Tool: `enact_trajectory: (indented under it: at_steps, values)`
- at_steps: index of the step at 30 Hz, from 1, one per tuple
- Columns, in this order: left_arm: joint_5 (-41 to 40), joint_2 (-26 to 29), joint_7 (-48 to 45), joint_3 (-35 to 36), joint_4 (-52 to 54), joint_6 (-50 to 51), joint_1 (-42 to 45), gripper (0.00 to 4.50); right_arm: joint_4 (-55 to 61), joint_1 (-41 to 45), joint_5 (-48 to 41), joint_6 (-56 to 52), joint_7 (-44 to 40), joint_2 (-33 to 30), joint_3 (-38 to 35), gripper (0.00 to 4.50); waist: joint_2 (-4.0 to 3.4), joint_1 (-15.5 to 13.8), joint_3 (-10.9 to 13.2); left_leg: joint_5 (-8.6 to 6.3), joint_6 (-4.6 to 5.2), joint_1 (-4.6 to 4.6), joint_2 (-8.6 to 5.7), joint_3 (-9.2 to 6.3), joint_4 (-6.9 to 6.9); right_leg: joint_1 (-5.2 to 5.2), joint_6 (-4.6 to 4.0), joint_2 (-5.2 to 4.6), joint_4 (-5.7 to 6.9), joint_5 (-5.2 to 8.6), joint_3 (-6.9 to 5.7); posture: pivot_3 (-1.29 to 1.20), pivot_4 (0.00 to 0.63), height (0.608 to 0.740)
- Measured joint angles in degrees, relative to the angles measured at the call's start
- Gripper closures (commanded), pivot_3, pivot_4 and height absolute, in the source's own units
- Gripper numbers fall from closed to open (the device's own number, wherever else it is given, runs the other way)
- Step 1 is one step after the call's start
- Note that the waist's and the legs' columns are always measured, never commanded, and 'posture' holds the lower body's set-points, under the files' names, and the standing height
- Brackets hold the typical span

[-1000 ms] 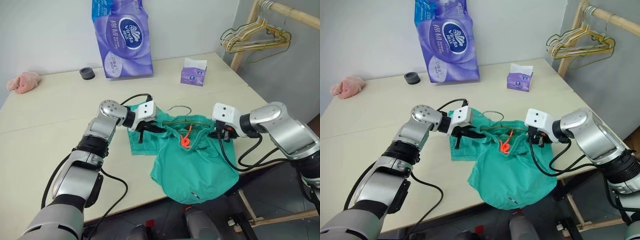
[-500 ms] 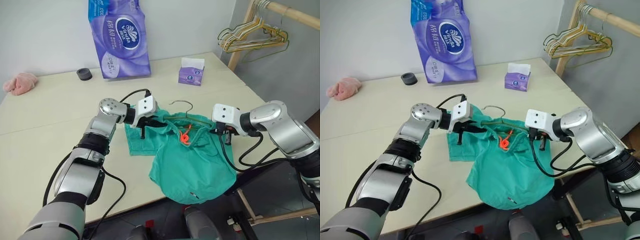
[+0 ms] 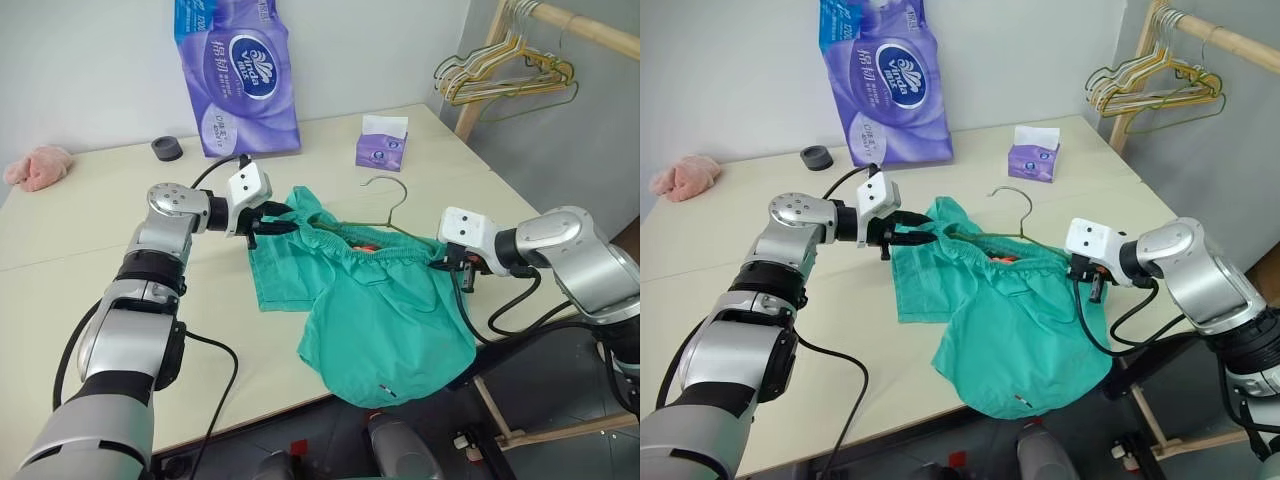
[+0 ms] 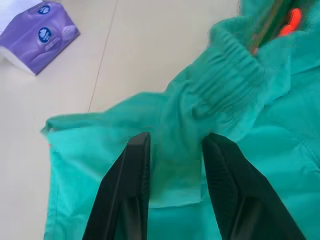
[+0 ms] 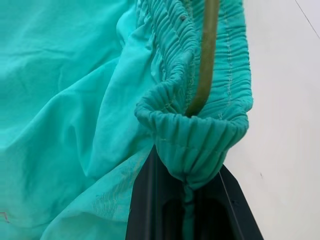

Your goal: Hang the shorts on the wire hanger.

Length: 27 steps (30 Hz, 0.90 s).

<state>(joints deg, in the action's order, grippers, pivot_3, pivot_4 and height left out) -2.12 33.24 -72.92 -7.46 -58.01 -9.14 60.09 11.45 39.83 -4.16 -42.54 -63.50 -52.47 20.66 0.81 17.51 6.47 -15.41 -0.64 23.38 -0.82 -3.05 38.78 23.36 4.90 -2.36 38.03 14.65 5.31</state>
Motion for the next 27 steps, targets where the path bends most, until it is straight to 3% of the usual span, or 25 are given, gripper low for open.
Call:
enact_trajectory:
  at_steps: [13, 19, 27]
  values:
    - [-1.88, -5.93, 2.38, 3.53, -1.8, 1.75, 0.2, 2.87, 1.11, -0.81, -0.56, -2.11, 1.18, 0.29, -1.55, 4.5, 0.0, 0.14, 0.0, 0.0, 0.0, 0.01, 0.0, 0.0, 0.0, 0.0, 0.01, -0.01, 0.03, 0.01, 0.01, -0.3, 0.082, 0.74]
    - [-4.48, -9.41, 1.41, 4.39, 6.92, 6.55, -2.94, 2.87, 1.12, -0.98, -0.52, -2.83, 1.46, 0.95, -1.54, 4.5, 0.0, 0.22, 0.0, 0.0, 0.0, 0.01, 0.0, 0.0, -0.01, 0.0, 0.01, -0.02, 0.03, 0.01, 0.02, -0.3, 0.083, 0.74]
    - [-5.86, -8.95, 1.34, 4.47, 15.27, 11.66, -5.38, 2.87, 1.05, -2.54, -1.65, -3.53, 1.42, 0.61, -2.18, 4.5, 0.0, 0.16, 0.0, 0.0, 0.0, 0.0, -0.02, 0.0, 0.0, 0.0, 0.01, -0.04, 0.03, 0.01, 0.03, -0.29, 0.075, 0.74]
